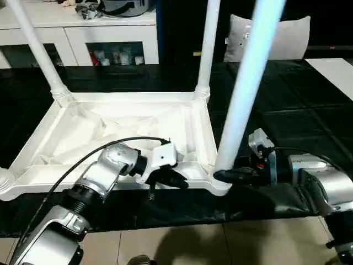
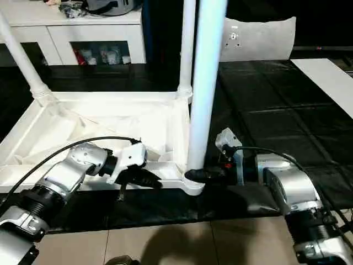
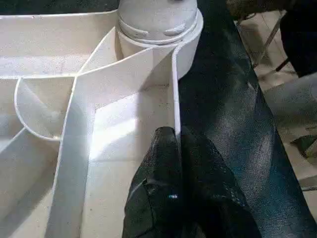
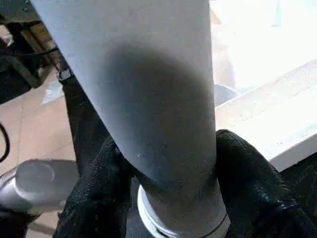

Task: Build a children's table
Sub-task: Rotate leg to tighten

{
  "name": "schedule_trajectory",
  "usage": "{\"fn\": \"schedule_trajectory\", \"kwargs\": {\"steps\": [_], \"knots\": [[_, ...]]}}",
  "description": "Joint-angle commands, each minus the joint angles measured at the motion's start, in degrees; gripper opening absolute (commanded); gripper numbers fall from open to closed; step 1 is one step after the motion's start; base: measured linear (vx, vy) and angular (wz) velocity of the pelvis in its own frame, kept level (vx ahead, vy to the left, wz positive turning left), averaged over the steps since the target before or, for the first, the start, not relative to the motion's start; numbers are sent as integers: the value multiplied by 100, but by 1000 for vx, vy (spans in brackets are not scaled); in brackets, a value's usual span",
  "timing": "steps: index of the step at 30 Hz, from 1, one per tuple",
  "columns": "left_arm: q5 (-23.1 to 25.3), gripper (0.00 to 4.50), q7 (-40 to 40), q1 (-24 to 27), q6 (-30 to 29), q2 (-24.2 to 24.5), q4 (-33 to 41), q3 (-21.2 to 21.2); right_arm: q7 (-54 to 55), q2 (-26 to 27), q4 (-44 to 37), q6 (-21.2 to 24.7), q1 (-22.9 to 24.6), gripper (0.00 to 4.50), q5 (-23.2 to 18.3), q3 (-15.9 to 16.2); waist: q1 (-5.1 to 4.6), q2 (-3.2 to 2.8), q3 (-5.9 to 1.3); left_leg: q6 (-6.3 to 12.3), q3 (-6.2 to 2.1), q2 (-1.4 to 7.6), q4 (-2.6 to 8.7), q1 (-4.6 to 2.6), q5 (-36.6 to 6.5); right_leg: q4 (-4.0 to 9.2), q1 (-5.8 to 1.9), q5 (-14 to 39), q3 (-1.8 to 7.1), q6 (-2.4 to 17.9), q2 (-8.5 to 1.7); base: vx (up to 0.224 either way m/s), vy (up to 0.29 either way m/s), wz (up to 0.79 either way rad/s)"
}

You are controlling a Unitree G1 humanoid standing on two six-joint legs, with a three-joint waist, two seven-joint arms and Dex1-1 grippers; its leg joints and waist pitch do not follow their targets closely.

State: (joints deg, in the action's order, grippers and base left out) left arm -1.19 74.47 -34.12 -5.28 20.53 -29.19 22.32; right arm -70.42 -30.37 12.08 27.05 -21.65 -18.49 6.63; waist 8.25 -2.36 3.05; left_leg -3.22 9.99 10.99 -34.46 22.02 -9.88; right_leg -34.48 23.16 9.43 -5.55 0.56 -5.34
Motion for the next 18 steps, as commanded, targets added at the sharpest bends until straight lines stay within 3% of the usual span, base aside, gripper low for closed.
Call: {"fn": "schedule_trajectory", "kwargs": {"steps": [1, 2, 4, 8, 9, 11, 12, 14, 15, 18], "knots": [[-158, 0, -172, -32, -174, -202, 219, -79, 585, 293, -180, 82, -15, 210, -79, -93, -32, 71, -408, 207, -56, 235, 413, -105, -1263, 457, -259, 2021, 280, 978, -377, 0, 0, 0], [-158, 0, -172, -32, -174, -202, 219, -79, 585, 293, -180, 82, -15, 210, -79, -93, -48, 89, -404, 181, -58, 229, 416, -103, -1309, 465, -266, 2076, 274, 961, -373, 0, 0, 0], [-46, 0, -772, -61, -561, -406, 200, -187, 1848, 733, 124, 190, -200, 207, 271, -331, -114, 78, -388, 26, -80, 203, 438, -105, -1437, 492, -265, 2391, 254, 857, -375, 0, 0, 0], [33, 0, -1643, -185, -944, -767, 37, -432, 2982, 1167, 322, 500, -375, 204, 483, -599, -271, 64, -392, -24, -96, 183, 443, -108, -1542, 535, -268, 2494, 242, 766, -359, 0, 0, 0], [55, 0, -2151, -281, -1153, -968, -77, -600, 3632, 1408, 410, 648, -479, 203, 603, -770, -329, 68, -403, -34, -96, 173, 436, -88, -1455, 508, -279, 2232, 239, 827, -335, 0, 0, 0], [67, 0, -2669, -381, -1347, -1152, -191, -792, 4188, 1643, 524, 712, -569, 202, 633, -964, -342, 48, -421, -20, -91, 161, 424, -89, -1347, 492, -280, 2081, 249, 869, -344, 0, 0, 0], [82, 0, -2926, -429, -1415, -1244, -233, -892, 4384, 1773, 587, 701, -603, 202, 567, -1081, -365, 76, -430, 19, -75, 149, 410, -73, -1229, 484, -292, 1915, 255, 907, -342, 0, 0, 0], [86, 0, -3033, -453, -1435, -1327, -238, -931, 4474, 1868, 605, 588, -603, 202, 528, -1141, -351, 75, -447, 109, -66, 140, 393, -59, -1050, 469, -315, 1661, 251, 943, -333, 0, 0, 0], [67, 0, -3058, -451, -1436, -1417, -201, -943, 4487, 1914, 608, 424, -586, 202, 554, -1127, -352, 104, -456, 201, -56, 152, 386, -41, -878, 436, -324, 1325, 260, 1021, -324, 0, 0, 0], [120, 0, -2880, -413, -1302, -1413, -105, -779, 4219, 1915, 460, 321, -507, 271, 460, -1062, -335, 79, -462, 316, -49, 154, 372, -43, -741, 402, -332, 1038, 263, 1113, -322, 0, 0, 0]]}}
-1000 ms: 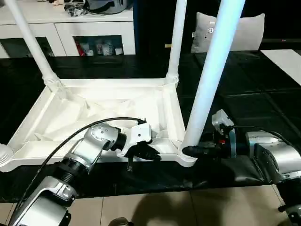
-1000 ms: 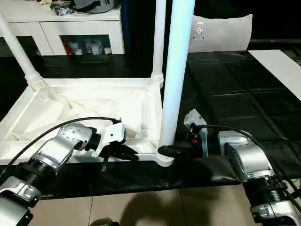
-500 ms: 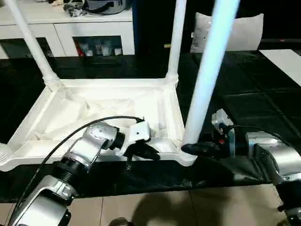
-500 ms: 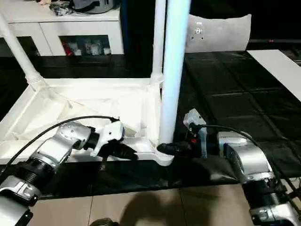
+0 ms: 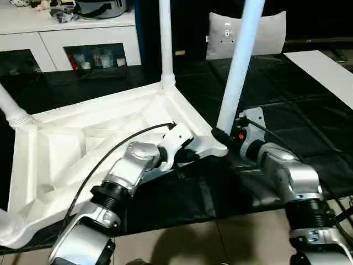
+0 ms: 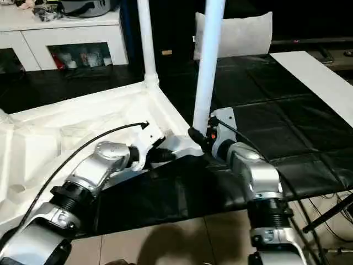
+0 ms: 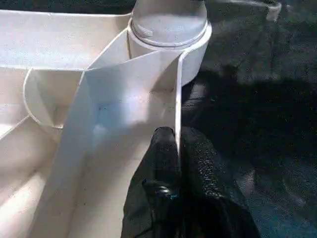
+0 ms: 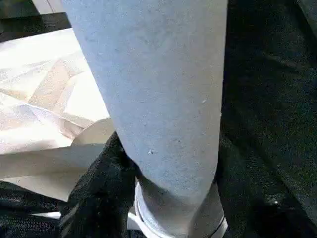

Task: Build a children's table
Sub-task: Rotate leg to tighten

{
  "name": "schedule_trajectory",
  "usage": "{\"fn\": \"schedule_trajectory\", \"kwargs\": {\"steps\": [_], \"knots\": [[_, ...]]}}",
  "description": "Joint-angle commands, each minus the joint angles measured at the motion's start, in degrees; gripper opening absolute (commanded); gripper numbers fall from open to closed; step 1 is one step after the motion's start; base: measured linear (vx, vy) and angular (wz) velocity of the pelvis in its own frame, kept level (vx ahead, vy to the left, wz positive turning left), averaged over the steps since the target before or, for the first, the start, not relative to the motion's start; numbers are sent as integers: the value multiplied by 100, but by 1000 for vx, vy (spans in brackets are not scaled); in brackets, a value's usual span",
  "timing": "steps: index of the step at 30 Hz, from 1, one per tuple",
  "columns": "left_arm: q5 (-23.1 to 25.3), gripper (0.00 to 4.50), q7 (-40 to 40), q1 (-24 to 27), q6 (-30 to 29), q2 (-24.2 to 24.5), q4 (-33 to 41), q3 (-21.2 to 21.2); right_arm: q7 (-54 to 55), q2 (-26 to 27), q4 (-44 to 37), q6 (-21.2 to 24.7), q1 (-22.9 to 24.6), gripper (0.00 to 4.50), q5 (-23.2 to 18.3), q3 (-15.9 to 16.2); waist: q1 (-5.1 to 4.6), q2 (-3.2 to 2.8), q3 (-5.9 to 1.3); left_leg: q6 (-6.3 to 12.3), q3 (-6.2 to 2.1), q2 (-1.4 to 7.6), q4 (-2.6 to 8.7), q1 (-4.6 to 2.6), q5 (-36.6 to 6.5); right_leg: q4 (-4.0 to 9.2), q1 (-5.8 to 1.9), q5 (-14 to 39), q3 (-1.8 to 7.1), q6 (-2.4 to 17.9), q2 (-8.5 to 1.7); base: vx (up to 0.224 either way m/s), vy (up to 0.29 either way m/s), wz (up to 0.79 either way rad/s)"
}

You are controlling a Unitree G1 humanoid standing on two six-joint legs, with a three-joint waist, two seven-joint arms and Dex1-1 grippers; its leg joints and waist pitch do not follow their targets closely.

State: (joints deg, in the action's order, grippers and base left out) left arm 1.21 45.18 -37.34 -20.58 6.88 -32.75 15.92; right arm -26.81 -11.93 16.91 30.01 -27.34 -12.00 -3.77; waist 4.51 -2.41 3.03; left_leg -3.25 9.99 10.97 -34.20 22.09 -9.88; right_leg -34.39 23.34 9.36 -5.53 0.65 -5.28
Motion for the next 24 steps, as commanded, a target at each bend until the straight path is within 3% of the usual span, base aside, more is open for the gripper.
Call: {"fn": "schedule_trajectory", "kwargs": {"steps": [1, 5, 10, 17, 18, 23, 24], "knots": [[-108, 0, 79, -83, 258, -39, 265, -113, -173, 72, -54, 29, 74, 273, -200, -21, 47, 78, -460, 363, -48, 163, 346, -55, -744, 395, -354, 1018, 264, 1122, -333, 0, 0, 0], [-109, 0, 225, -31, 353, 110, 345, -34, -351, -60, -164, -70, 163, 313, -216, -15, 57, 75, -444, 338, -50, 176, 361, -77, -884, 410, -349, 1207, 262, 1121, -339, 0, 0, 0], [-104, 0, 628, 85, 523, 350, 427, 98, -1007, -368, -292, -294, 310, 355, -451, -44, 89, 87, -423, 283, -50, 181, 378, -77, -1043, 451, -344, 1581, 269, 982, -353, 0, 0, 0], [-111, 0, 1206, 132, 759, 638, 442, 266, -2203, -1073, -555, -423, 530, 404, -552, 212, 126, 81, -432, 368, -51, 184, 360, -69, -998, 435, -353, 1410, 266, 1030, -349, 0, 0, 0], [-105, 0, 1442, 124, 849, 751, 435, 353, -2495, -1304, -553, -450, 535, 427, -527, 304, 130, 84, -429, 375, -52, 188, 361, -67, -1002, 428, -354, 1399, 265, 1052, -349, 0, 0, 0], [-42, 0, 1879, 104, 1014, 968, 414, 510, -2955, -1609, -461, -642, 502, 447, -454, 443, 167, 73, -420, 361, -44, 198, 359, -87, -1090, 441, -331, 1587, 268, 1044, -355, 0, 0, 0], [-48, 0, 2220, 114, 1244, 1098, 387, 586, -3620, -1895, -466, -767, 543, 447, -481, 620, 203, 72, -419, 358, -50, 213, 361, -94, -1217, 462, -335, 1739, 258, 1024, -355, 0, 0, 0]]}}
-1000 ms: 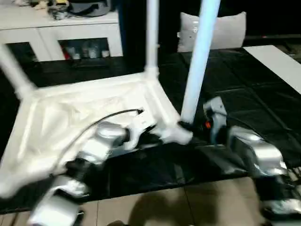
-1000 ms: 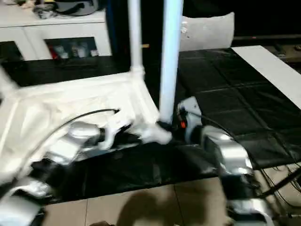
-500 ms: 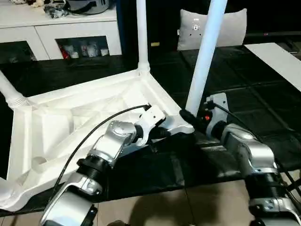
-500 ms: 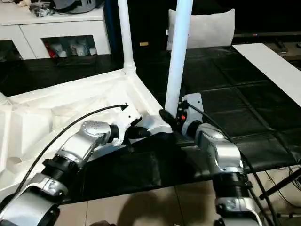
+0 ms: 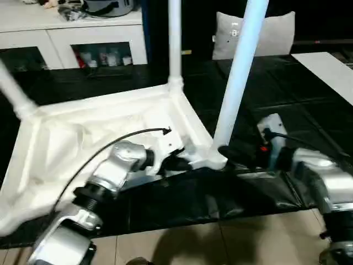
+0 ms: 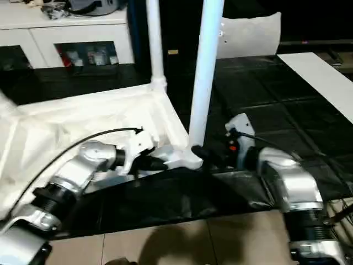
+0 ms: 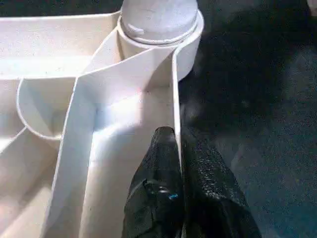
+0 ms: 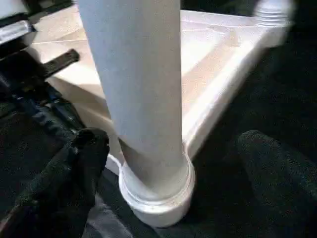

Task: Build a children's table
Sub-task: Rotate leg to tighten

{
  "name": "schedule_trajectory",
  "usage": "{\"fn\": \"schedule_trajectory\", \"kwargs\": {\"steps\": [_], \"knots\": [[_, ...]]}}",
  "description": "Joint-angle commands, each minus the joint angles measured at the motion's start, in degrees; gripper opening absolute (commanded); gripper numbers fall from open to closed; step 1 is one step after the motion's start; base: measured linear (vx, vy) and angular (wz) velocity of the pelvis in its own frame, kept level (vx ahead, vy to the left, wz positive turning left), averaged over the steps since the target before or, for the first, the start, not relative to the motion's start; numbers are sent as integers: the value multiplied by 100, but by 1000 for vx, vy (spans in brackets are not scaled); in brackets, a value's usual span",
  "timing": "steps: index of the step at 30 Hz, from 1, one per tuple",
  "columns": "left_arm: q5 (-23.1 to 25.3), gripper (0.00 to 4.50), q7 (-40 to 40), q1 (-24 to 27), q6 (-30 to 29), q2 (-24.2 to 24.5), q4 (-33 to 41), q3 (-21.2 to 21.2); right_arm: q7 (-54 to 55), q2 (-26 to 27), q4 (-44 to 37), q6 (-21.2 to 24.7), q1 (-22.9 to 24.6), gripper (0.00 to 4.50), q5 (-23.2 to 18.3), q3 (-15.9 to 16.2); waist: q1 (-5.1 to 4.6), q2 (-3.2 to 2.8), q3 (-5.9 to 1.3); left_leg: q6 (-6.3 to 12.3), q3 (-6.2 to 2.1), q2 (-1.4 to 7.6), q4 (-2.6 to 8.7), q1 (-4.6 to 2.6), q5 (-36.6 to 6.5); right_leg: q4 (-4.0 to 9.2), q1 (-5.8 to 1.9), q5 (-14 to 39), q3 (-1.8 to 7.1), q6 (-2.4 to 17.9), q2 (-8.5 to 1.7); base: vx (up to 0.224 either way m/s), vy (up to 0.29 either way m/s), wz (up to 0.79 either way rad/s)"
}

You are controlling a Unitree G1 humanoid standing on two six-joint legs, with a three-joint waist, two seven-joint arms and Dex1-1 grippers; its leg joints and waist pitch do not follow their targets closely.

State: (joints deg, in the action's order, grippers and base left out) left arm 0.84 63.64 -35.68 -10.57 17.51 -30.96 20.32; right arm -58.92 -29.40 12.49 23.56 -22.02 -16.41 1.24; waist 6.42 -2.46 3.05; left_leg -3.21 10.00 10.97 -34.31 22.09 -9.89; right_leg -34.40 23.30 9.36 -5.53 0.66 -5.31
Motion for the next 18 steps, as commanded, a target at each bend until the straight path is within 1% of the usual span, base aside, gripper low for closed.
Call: {"fn": "schedule_trajectory", "kwargs": {"steps": [1, 2, 4, 5, 7, 8, 9, 10, 11, 12, 14, 17, 18], "knots": [[-17, 0, 439, -48, 287, 60, 211, 162, -530, -203, -23, -160, 21, 432, -33, 159, 11, 77, -421, 355, -51, 212, 373, -94, -1216, 463, -331, 1738, 258, 1023, -353, 0, 0, 0], [-34, 0, 518, -35, 335, 86, 228, 180, -611, -229, -23, -159, 23, 415, -44, 184, 44, 56, -421, 351, -47, 237, 377, -121, -1223, 452, -298, 1667, 272, 1058, -349, 0, 0, 0], [-118, 0, 810, 13, 413, 190, 324, 251, -920, -340, -38, -96, 11, 415, -124, 310, 82, 72, -428, 338, -56, 244, 382, -109, -1226, 416, -320, 1519, 269, 1147, -356, 0, 0, 0], [-118, 0, 810, 13, 413, 190, 324, 251, -920, -340, -38, -96, 11, 400, -124, 310, 91, 72, -428, 338, -56, 246, 383, -108, -1222, 411, -322, 1507, 269, 1156, -361, 0, 0, 0], [-152, 0, 995, 36, 425, 267, 383, 301, -1170, -406, -68, -20, 11, 374, -193, 430, 121, 71, -427, 353, -50, 246, 375, -111, -1205, 415, -315, 1557, 275, 1164, -369, 0, 0, 0], [-159, 0, 1042, 45, 431, 287, 399, 311, -1227, -408, -84, 14, 13, 370, -218, 459, 128, 95, -424, 360, -45, 245, 374, -105, -1206, 418, -315, 1586, 275, 1154, -370, 0, 0, 0], [-158, 0, 1134, 60, 454, 317, 412, 328, -1354, -392, -90, 26, 2, 365, -246, 522, 167, 81, -423, 348, -46, 251, 375, -118, -1209, 428, -298, 1704, 277, 1123, -375, 0, 0, 0], [-158, 0, 1134, 60, 454, 317, 412, 328, -1354, -392, -90, 26, 2, 354, -246, 522, 172, 76, -425, 340, -50, 255, 377, -118, -1219, 425, -300, 1718, 277, 1120, -377, 0, 0, 0], [-155, 0, 1159, 72, 463, 332, 422, 333, -1384, -378, -103, 54, 2, 340, -262, 547, 172, 106, -423, 339, -47, 253, 380, -112, -1200, 428, -300, 1718, 277, 1106, -370, 0, 0, 0], [-156, 0, 1184, 81, 474, 341, 428, 331, -1432, -369, -106, 68, -3, 330, -257, 579, 180, 89, -420, 304, -54, 253, 385, -111, -1223, 423, -294, 1752, 276, 1092, -371, 0, 0, 0], [-168, 0, 1215, 104, 474, 351, 459, 327, -1465, -355, -100, 52, -7, 319, -227, 616, 181, 89, -418, 282, -61, 256, 391, -113, -1269, 425, -297, 1806, 274, 1075, -377, 0, 0, 0], [-183, 0, 1242, 140, 457, 365, 517, 335, -1499, -342, -82, 84, -20, 279, -251, 650, 180, 89, -423, 259, -59, 251, 390, -114, -1262, 425, -297, 1773, 280, 1072, -377, 0, 0, 0], [-177, 0, 1243, 154, 461, 372, 524, 343, -1518, -342, -87, 115, -21, 273, -271, 678, 182, 96, -427, 269, -59, 250, 388, -110, -1211, 411, -303, 1698, 281, 1090, -374, 0, 0, 0]]}}
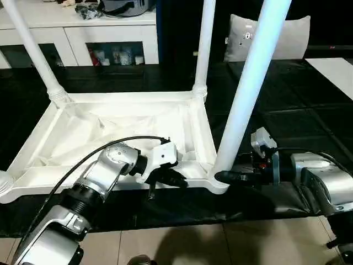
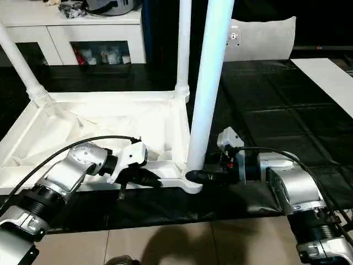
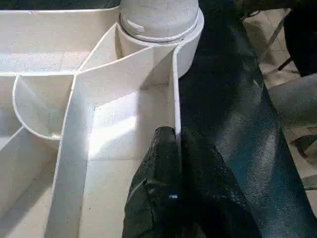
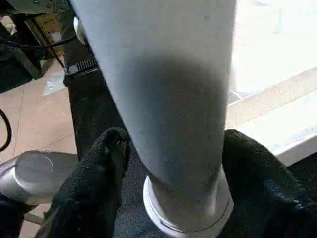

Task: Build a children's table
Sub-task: Rotate leg to tighten

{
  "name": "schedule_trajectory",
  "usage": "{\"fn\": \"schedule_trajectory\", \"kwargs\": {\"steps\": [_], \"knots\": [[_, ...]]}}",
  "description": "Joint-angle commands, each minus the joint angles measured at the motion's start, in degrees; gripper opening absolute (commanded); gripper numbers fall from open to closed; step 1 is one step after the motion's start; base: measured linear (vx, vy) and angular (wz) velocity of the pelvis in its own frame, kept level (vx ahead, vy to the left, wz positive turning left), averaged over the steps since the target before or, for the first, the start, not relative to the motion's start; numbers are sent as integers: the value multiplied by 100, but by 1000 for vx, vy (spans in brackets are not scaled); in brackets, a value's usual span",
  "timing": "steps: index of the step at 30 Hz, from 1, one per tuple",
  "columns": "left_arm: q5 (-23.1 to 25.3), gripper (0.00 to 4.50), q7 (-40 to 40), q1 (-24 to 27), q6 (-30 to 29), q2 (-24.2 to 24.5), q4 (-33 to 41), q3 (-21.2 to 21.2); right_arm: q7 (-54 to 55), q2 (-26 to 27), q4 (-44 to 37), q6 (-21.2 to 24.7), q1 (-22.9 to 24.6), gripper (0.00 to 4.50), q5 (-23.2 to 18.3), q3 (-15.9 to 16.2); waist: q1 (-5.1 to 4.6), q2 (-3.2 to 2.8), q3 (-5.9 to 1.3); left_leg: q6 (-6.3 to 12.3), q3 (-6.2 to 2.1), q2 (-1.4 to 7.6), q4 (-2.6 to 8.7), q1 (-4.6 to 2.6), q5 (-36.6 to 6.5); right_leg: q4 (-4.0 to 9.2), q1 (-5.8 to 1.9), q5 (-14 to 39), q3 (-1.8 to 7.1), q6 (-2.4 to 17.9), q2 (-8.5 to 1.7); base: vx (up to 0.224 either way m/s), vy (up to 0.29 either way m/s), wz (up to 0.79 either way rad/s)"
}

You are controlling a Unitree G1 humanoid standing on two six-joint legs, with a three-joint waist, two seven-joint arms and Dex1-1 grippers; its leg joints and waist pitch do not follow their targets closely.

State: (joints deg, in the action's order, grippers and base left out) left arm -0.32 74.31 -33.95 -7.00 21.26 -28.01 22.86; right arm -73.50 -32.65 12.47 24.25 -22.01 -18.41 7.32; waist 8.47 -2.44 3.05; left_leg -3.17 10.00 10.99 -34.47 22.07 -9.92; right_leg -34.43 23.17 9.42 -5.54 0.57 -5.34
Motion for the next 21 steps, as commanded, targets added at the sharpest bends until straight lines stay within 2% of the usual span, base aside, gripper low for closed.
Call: {"fn": "schedule_trajectory", "kwargs": {"steps": [1, 3, 7, 13, 14, 15, 16, 17, 18, 19, 20, 21], "knots": [[-59, 0, 173, -18, 104, -5, 226, 89, -61, -15, -86, 48, -23, 273, -72, 74, -23, 92, -426, 268, -59, 250, 404, -107, -1199, 413, -289, 1682, 283, 1104, -372, 0, 0, 0], [-63, 0, 149, -13, 96, -19, 203, 77, -87, 0, -132, 110, -1, 242, -109, 106, -24, 94, -423, 273, -54, 244, 400, -109, -1206, 423, -286, 1734, 281, 1094, -372, 0, 0, 0], [-90, 0, 138, 1, 58, -36, 203, 48, -82, 11, -193, 134, 45, 210, -120, 142, -25, 96, -423, 263, -58, 246, 404, -106, -1208, 425, -288, 1765, 279, 1072, -372, 0, 0, 0], [-158, 0, -131, 2, -259, -168, 211, -105, 304, 229, -404, 434, 136, 199, -196, 49, -32, 91, -419, 249, -59, 238, 408, -103, -1207, 431, -288, 1785, 279, 1046, -366, 0, 0, 0], [-147, 0, -301, 11, -435, -227, 242, -153, 776, 403, -434, 487, 136, 198, -32, 21, -44, 69, -408, 198, -61, 240, 418, -107, -1261, 439, -270, 1850, 282, 1038, -367, 0, 0, 0], [-141, 0, -346, 10, -467, -242, 244, -164, 876, 442, -423, 491, 127, 198, 1, 8, -69, 84, -400, 151, -73, 219, 430, -107, -1369, 462, -293, 2055, 264, 981, -371, 0, 0, 0], [-107, 0, -627, -4, -669, -343, 257, -235, 1544, 709, -320, 579, 44, 198, 183, -105, -69, 84, -400, 151, -73, 219, 430, -107, -1369, 462, -293, 2055, 264, 981, -371, 0, 0, 0], [-101, 0, -675, -8, -701, -361, 258, -247, 1660, 757, -296, 603, 25, 197, 209, -130, -87, 65, -389, 78, -71, 220, 434, -132, -1464, 487, -247, 2259, 266, 929, -371, 0, 0, 0], [-90, 0, -883, -20, -866, -444, 280, -302, 2167, 967, -187, 737, -66, 196, 312, -243, -137, 69, -372, 6, -88, 198, 448, -120, -1556, 505, -272, 2504, 250, 838, -371, 0, 0, 0], [-86, 0, -1019, -28, -969, -498, 292, -340, 2452, 1087, -122, 821, -122, 196, 366, -311, -189, 79, -371, -46, -95, 181, 452, -132, -1669, 547, -263, 2752, 231, 727, -375, 0, 0, 0], [-74, 0, -1200, -40, -1084, -568, 297, -390, 2741, 1215, -72, 923, -172, 195, 408, -386, -221, 54, -374, -60, -107, 177, 450, -135, -1694, 546, -263, 2793, 226, 703, -375, 0, 0, 0], [-49, 0, -1576, -80, -1319, -729, 283, -495, 3418, 1491, 104, 1010, -305, 194, 522, -571, -301, 36, -376, -74, -109, 184, 457, -127, -1725, 546, -240, 2702, 240, 713, -363, 0, 0, 0]]}}
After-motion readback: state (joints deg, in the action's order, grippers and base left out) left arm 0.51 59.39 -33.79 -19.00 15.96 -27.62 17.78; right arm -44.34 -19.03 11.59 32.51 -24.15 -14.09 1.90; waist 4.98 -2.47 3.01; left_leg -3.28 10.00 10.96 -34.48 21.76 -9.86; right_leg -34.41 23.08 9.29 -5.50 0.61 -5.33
